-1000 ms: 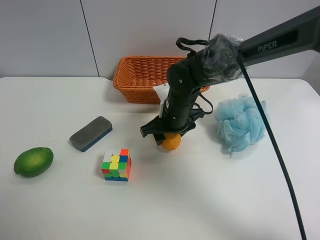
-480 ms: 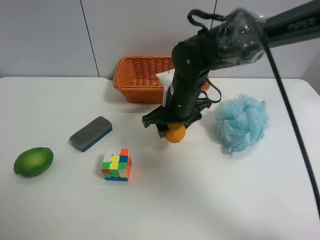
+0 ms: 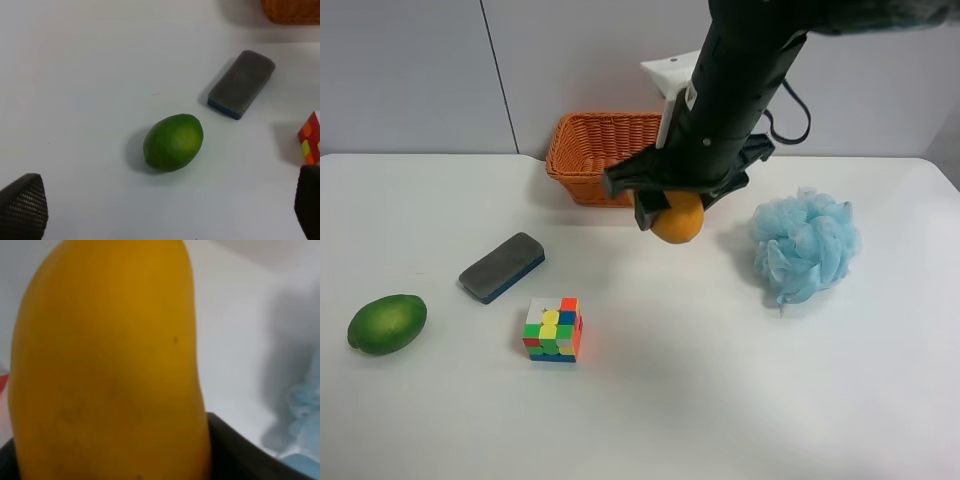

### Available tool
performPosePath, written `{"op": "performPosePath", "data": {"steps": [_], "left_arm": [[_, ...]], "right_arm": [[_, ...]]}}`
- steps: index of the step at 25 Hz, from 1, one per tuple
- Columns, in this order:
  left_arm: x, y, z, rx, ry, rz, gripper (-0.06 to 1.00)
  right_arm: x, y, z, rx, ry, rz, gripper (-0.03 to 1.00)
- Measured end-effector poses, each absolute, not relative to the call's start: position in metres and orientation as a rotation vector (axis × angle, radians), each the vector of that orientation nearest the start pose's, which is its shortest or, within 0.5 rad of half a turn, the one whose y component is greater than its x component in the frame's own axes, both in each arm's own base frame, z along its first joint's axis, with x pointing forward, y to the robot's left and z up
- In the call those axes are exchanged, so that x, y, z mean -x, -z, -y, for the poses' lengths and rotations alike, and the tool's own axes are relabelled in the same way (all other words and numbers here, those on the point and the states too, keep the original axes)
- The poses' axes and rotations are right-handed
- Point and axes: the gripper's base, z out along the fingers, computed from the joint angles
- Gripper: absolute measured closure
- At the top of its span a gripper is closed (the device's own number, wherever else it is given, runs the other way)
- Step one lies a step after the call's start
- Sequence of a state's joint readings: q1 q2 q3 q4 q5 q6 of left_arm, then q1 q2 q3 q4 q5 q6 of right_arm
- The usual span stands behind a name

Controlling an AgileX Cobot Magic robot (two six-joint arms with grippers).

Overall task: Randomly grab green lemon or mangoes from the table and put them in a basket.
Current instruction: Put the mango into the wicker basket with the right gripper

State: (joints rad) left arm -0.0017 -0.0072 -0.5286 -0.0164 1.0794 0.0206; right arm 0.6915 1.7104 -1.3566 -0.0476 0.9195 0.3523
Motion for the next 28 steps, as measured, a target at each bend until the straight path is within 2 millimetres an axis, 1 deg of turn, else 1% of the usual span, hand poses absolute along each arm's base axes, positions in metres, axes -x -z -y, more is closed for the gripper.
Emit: {"op": "performPosePath", "data": {"steps": [3, 6, 8, 10, 13, 16, 17, 19, 21, 23, 26, 28], "left_arm": [[0.010, -0.284, 0.001, -0.024, 0.008, -2.027, -0.05], [0.010, -0.284, 0.001, -0.024, 0.008, -2.027, -0.05], [0.010, -0.284, 0.001, -0.024, 0.008, -2.027, -0.05], [0.010, -0.284, 0.001, -0.024, 0.008, -2.027, -0.05], [0.010, -0.284, 0.001, -0.024, 0.008, -2.027, -0.05], [0.010, -0.284, 0.001, -0.024, 0.008, -2.027, -0.05], [0.010, -0.284, 0.001, -0.024, 0.008, -2.027, -0.05], [0.010, -0.284, 0.001, -0.024, 0.008, -2.027, -0.05], [0.010, -0.284, 0.001, -0.024, 0.008, -2.027, -0.05], [0.010, -0.284, 0.001, -0.024, 0.008, -2.027, -0.05], [0.010, -0.284, 0.001, -0.024, 0.008, -2.027, -0.05], [0.010, -0.284, 0.001, -0.024, 0.008, -2.027, -0.05]], "right_arm": [[-0.290, -0.297, -0.225, 0.500, -0.208, -2.689, 0.34], [-0.313, -0.319, -0.216, 0.446, -0.199, -2.657, 0.34], [-0.332, -0.321, -0.210, 0.407, -0.177, -2.664, 0.34], [-0.353, -0.320, -0.203, 0.378, -0.156, -2.660, 0.34], [-0.384, -0.307, -0.197, 0.333, -0.136, -2.664, 0.34], [-0.412, -0.287, -0.194, 0.296, -0.120, -2.677, 0.34], [-0.420, -0.282, -0.193, 0.284, -0.120, -2.668, 0.34], [-0.435, -0.267, -0.193, 0.271, -0.119, -2.658, 0.34], [-0.446, -0.254, -0.195, 0.262, -0.128, -2.636, 0.34], [-0.456, -0.235, -0.198, 0.262, -0.133, -2.625, 0.34], [-0.466, -0.211, -0.202, 0.266, -0.142, -2.610, 0.34], [-0.471, -0.200, -0.205, 0.268, -0.150, -2.594, 0.34]]}}
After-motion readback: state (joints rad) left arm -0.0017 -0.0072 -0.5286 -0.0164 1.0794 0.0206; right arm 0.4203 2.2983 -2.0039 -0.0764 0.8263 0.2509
